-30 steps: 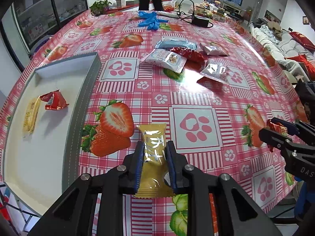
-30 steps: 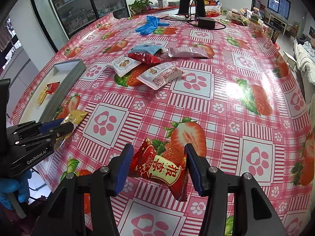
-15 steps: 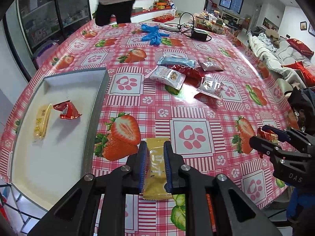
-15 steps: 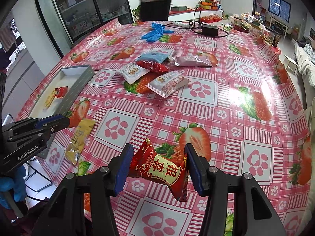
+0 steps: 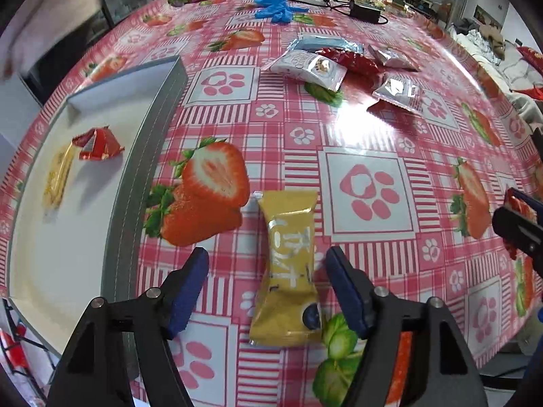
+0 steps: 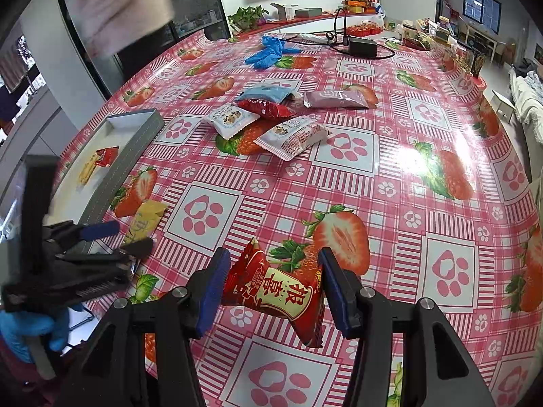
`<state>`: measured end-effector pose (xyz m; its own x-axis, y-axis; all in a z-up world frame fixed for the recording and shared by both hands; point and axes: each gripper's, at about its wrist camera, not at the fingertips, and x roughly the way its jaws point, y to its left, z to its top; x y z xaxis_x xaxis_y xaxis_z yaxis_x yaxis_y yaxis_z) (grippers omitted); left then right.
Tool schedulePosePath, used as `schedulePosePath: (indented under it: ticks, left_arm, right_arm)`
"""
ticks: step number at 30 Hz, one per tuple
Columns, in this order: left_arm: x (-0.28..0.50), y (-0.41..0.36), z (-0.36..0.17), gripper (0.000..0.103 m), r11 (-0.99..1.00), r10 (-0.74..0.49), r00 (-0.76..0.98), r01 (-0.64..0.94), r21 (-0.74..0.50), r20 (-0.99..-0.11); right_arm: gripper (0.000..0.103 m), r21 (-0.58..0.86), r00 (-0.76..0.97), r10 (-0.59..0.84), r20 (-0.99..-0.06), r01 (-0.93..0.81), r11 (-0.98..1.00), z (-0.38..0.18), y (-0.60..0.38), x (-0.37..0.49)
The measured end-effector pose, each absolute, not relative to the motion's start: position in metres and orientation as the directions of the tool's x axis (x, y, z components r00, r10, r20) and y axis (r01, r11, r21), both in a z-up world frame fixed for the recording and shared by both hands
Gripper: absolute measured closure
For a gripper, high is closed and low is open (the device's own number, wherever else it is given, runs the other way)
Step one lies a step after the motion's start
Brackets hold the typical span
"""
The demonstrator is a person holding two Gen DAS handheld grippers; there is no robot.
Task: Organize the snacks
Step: 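Carry the gold bar with left tool while right tool carries red candy to tray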
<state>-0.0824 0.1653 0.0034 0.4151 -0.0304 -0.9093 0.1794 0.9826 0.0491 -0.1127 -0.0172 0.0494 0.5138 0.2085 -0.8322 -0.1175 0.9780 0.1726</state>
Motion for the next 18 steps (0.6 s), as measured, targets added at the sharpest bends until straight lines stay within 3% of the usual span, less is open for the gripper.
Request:
schedulePosePath:
  ticks: [1, 3, 4, 11, 18]
  left_arm:
    - [-0.082, 0.164, 0.004, 0.032, 0.983, -0.029, 0.417, 0.177, 0.050, -0.908]
    - [-0.082, 0.160, 0.007, 0.056, 0.980, -0.066, 0.416, 0.197, 0.019, -0.907]
    - [-0.083, 0.158, 0.009, 0.080, 0.977, -0.059, 0.421, 0.210, 0.034, -0.905]
    - [-0.087, 0.161, 0.032, 0.079, 0.973, -0.139, 0.420, 0.224, -0.046, -0.897]
    - [-0.088, 0.182, 0.140, 0.079, 0.966, -0.230, 0.566, 0.233, -0.114, -0.792]
  right_arm:
    - [0.048, 0.174, 0.514, 0.210, -0.832, -0.117, 0.978, 0.049, -0.017, -0.113]
    - [0.048, 0.178, 0.513, 0.213, -0.831, -0.118, 0.977, 0.049, -0.018, -0.112]
    - [0.048, 0.181, 0.514, 0.215, -0.830, -0.118, 0.977, 0.049, -0.018, -0.112]
    - [0.048, 0.201, 0.524, 0.233, -0.819, -0.119, 0.972, 0.054, -0.019, -0.112]
    - [0.048, 0.237, 0.537, 0.273, -0.799, -0.136, 0.962, 0.074, -0.012, -0.100]
